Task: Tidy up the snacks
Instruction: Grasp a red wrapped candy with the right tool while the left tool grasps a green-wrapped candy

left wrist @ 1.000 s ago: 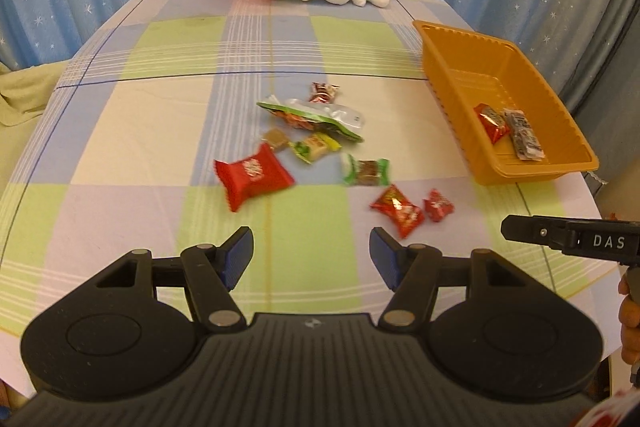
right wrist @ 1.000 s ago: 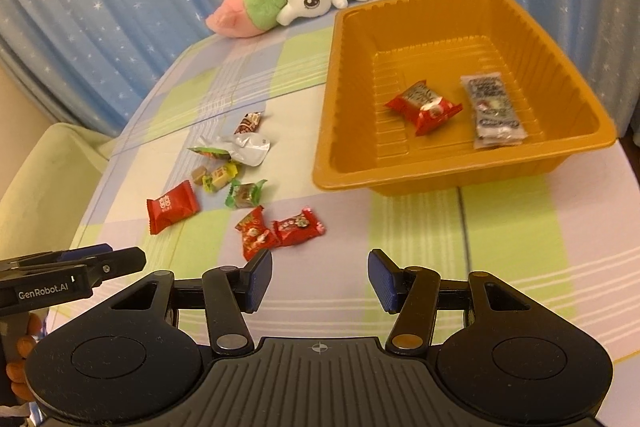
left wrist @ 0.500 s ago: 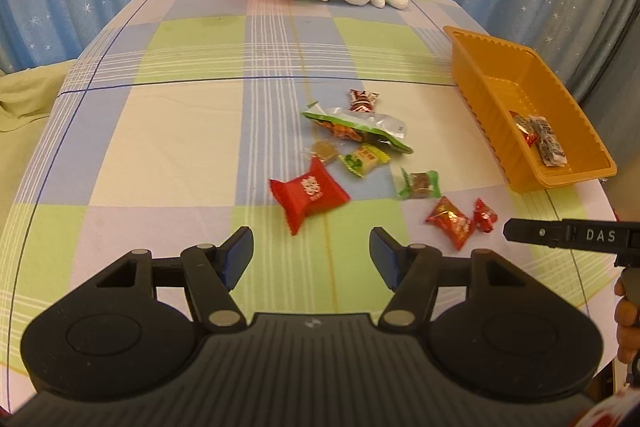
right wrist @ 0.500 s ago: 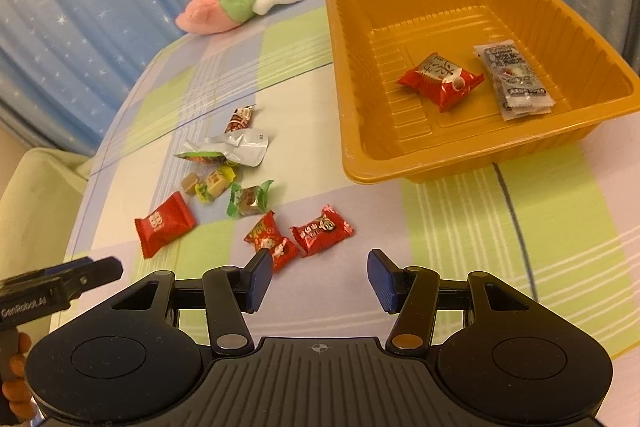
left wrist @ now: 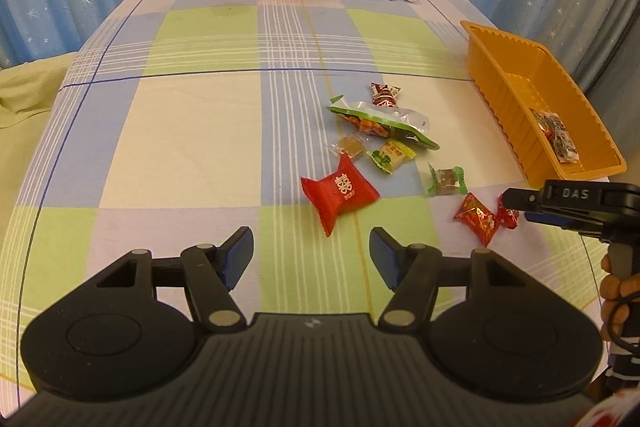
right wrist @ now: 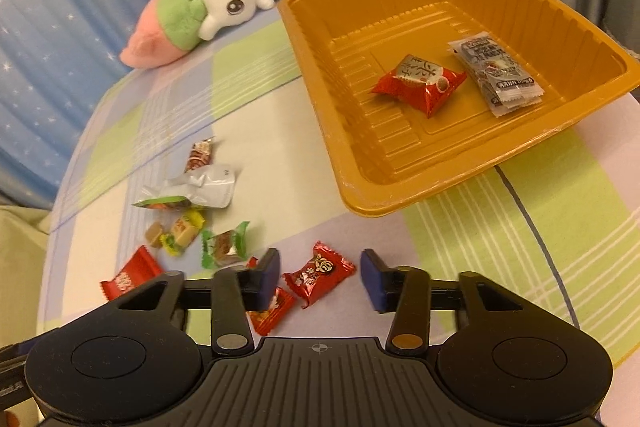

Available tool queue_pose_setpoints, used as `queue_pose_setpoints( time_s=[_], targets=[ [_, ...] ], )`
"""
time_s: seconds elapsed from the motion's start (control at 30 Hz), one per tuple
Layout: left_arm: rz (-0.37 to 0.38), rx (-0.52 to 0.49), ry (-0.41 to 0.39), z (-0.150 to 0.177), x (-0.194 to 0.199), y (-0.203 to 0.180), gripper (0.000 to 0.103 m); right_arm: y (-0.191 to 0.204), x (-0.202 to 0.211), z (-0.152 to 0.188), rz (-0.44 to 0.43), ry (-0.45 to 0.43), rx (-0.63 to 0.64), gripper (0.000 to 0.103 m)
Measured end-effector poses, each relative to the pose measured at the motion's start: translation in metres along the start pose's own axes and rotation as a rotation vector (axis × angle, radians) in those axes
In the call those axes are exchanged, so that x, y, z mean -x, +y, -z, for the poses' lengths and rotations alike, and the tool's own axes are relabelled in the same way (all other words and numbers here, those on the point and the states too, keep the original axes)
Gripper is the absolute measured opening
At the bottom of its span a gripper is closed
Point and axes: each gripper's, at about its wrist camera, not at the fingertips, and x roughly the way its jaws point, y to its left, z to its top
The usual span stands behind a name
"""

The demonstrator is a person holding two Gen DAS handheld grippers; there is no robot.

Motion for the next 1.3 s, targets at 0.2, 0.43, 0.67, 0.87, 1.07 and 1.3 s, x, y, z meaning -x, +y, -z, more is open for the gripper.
queue_pose_setpoints(
  time_s=[0.2, 0.43, 0.67, 0.87, 1.07, 1.3],
  targets=[
    [0.017, -0.016, 0.005, -0.002, -0.003, -0.001, 0.061, 0.003, -0.002, 0.008, 0.038, -0.002, 0.046, 0.035],
    [0.053, -0.058, 0.012, -0.006, -0.01, -0.012, 0.061, 0.005, 0.0, 0.016, 0.047, -0.007, 0.133, 0.019],
    [0.097, -0.154, -0.007, -0.011, -0.018, -0.036, 0.061, -0.006, 0.013, 0.02, 0.041, -0.005, 0.135, 0.018],
    [0.142, -0.279, -0.028, -0.019, -0.036, -0.065, 0.061, -0.026, 0.032, 0.021, 0.05, -0.01, 0.096, 0.018],
    [0.151, -0.424, -0.032, -0.027, -0.061, -0.093, 0.06, -0.052, 0.05, 0.021, 0.078, -0.028, 0.023, 0.018],
    [0.133, -0.494, -0.003, -0.032, -0.092, -0.107, 0.052, -0.077, 0.063, 0.02, 0.101, -0.04, -0.053, 0.018]
  ],
)
